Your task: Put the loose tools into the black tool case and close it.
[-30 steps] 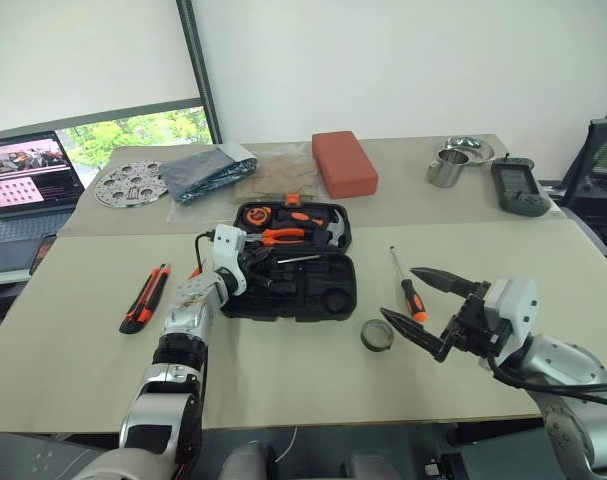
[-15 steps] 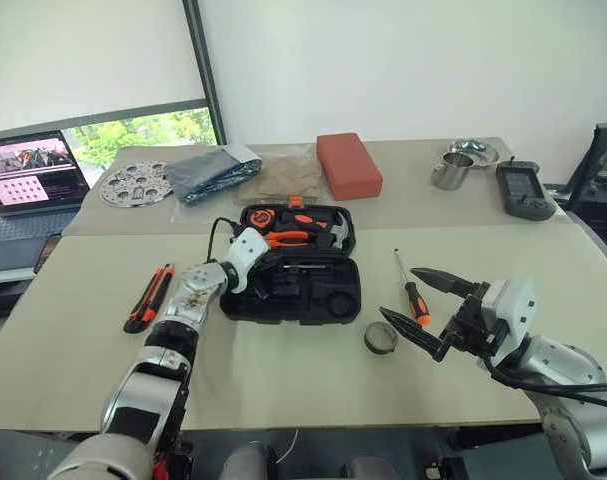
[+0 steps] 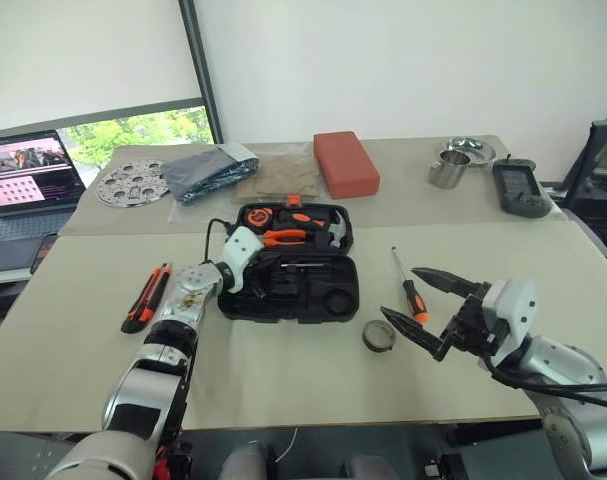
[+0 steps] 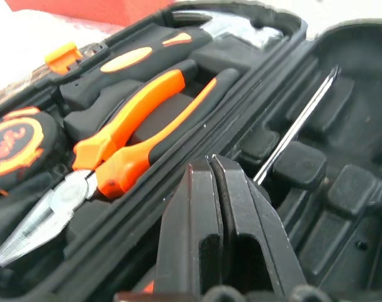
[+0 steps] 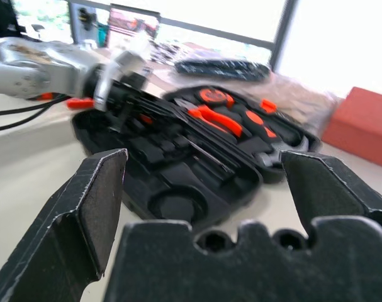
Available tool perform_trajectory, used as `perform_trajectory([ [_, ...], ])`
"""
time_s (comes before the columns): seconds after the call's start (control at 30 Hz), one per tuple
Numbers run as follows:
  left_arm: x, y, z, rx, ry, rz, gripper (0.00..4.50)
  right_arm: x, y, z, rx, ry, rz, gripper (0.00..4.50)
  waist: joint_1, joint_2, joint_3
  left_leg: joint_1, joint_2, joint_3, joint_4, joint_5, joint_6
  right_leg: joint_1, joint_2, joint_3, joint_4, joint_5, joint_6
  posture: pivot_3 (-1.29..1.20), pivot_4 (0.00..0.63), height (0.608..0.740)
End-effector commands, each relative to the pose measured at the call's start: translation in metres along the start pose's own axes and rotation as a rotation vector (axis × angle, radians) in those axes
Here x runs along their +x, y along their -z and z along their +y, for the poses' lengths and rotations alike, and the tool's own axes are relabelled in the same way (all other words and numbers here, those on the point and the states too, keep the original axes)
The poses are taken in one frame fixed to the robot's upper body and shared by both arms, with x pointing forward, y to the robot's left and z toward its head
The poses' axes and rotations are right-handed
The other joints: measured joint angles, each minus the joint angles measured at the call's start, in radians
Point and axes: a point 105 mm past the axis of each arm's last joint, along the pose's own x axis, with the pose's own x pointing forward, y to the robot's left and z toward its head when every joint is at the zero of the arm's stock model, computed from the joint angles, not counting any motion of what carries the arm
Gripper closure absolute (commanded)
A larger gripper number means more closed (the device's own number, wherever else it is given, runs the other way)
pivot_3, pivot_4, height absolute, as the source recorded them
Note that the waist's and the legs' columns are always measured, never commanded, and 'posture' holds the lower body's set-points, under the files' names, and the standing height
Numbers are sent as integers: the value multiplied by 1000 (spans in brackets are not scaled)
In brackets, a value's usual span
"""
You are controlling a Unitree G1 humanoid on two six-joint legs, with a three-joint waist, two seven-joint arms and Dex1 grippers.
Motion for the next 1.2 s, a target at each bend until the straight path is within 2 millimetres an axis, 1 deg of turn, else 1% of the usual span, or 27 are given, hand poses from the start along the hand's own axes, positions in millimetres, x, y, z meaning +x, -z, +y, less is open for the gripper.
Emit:
perform_trajectory([
  [0.03, -16, -6, -8, -49, 90, -29, 4377, -4, 9, -20, -36, 122, 93, 0, 1, 2, 1, -7, 0, 0, 0, 1, -1, -7, 1, 0, 0, 0, 0, 0, 150, 740],
  [0.13, -35, -41, 5, -7, 116, -94, 4377, -5, 30, -35, 34, 216, 211, 0, 3, 5, 9, -9, 0, 1, 0, 8, -12, -9, 3, 0, -1, 0, 0, 0, 150, 740],
  [0.17, -40, -51, 9, -2, 131, -108, 4377, -5, 37, -38, 54, 237, 248, 0, 4, 5, 13, -9, 0, 1, -1, 8, -13, -9, 4, 0, -2, 0, 0, 0, 150, 740],
  [0.23, -48, -63, 6, 5, 195, -110, 4377, -4, 46, -44, 68, 261, 299, 0, 4, 4, 17, -12, 1, 0, -2, 10, -16, -13, 7, 0, -3, 0, -1, 0, 150, 740],
  [0.33, -60, -85, -4, 9, 321, -114, 3694, -1, 57, -58, 103, 322, 361, 0, 4, 4, 18, -12, 0, 0, -2, 10, -16, -13, 7, 1, -2, 0, -1, 0, 150, 740],
  [0.37, -65, -94, -9, 13, 376, -114, 3303, 1, 60, -64, 112, 339, 379, 0, 5, 4, 19, -12, 0, 0, -2, 10, -16, -13, 7, 1, -2, 0, -1, 0, 150, 740],
  [0.43, -72, -106, -19, 26, 474, -101, 2684, 5, 64, -73, 131, 357, 411, 0, 4, 5, 21, -11, 0, 0, -2, 10, -16, -12, 6, 1, -1, 0, -1, 0, 150, 740],
  [0.47, -75, -110, -23, 32, 514, -91, 2284, 7, 66, -76, 140, 360, 424, 0, 4, 4, 22, -11, 0, 0, -2, 11, -14, -12, 6, 1, 1, 0, -1, 0, 150, 740],
  [0.57, -84, -119, -33, 71, 612, -39, 1240, 14, 70, -76, 175, 334, 460, 0, 4, 4, 24, -10, 0, 0, -2, 12, -13, -13, 6, 0, 3, 0, -1, 0, 150, 740],
  [0.6, -87, -122, -35, 87, 631, -28, 980, 16, 72, -76, 187, 332, 477, 0, 4, 4, 24, -10, 0, -1, -2, 12, -13, -13, 6, 0, 4, 0, -1, 0, 150, 740],
  [0.63, -89, -126, -36, 105, 642, -23, 504, 17, 74, -75, 191, 327, 495, 0, 3, 4, 25, -10, 0, -1, -2, 12, -13, -13, 7, 0, 5, 0, -1, 0, 150, 740],
  [0.67, -90, -129, -36, 116, 650, -21, 358, 18, 75, -75, 194, 324, 509, 0, 3, 4, 26, -10, 0, 0, -2, 12, -13, -14, 7, 1, 6, 0, -1, 0, 150, 740],
  [0.7, -91, -131, -37, 124, 658, -16, 98, 19, 77, -74, 197, 317, 521, 0, 3, 4, 26, -11, 0, 0, -2, 12, -13, -16, 7, 1, 7, 0, -1, 0, 150, 740],
  [0.73, -93, -133, -37, 135, 671, -2, 98, 20, 78, -73, 207, 312, 531, 0, 3, 4, 27, -11, 0, 0, -1, 12, -13, -16, 8, 2, 8, 0, -1, 0, 150, 740],
  [0.8, -97, -133, -39, 156, 691, 24, 0, 23, 79, -72, 218, 308, 543, 518, 3, 4, 27, -11, 0, 0, -2, 12, -12, -17, 8, 2, 9, 0, -1, 0, 150, 740],
  [0.9, -99, -133, -40, 167, 697, 39, 0, 23, 79, -72, 214, 296, 556, 1398, 2, 4, 27, -11, 0, 0, -2, 12, -12, -18, 8, 2, 10, 0, -1, 0, 150, 740],
  [0.93, -99, -133, -40, 167, 697, 40, 0, 23, 79, -72, 214, 295, 557, 1805, 2, 4, 27, -11, 0, 0, -2, 12, -12, -18, 8, 2, 10, 0, -1, 0, 150, 740],
  [0.97, -100, -133, -40, 167, 698, 42, 0, 23, 79, -72, 214, 295, 557, 2010, 2, 4, 27, -11, 0, 0, -1, 12, -12, -18, 8, 2, 10, 0, -1, 0, 150, 740],
  [1.03, -102, -129, -39, 167, 694, 60, 0, 23, 78, -74, 207, 298, 556, 2735, 2, 4, 27, -11, 0, 0, -1, 12, -12, -18, 8, 2, 11, 0, -1, 0, 150, 740],
  [1.1, -105, -126, -39, 163, 689, 72, 0, 22, 76, -76, 202, 301, 553, 3324, 1, 4, 27, -11, 0, 0, -1, 12, -11, -18, 8, 2, 11, 0, -1, 0, 150, 740],
  [1.13, -106, -125, -37, 163, 679, 76, 0, 23, 74, -78, 194, 303, 547, 3522, 1, 4, 27, -11, 0, 0, -1, 12, -11, -19, 8, 3, 11, 0, -1, 0, 150, 740],
  [1.2, -110, -124, -34, 162, 652, 79, 0, 26, 68, -84, 162, 311, 527, 3515, 1, 4, 27, -11, 0, 0, -1, 12, -11, -20, 8, 3, 12, 0, -1, 0, 150, 740],
])
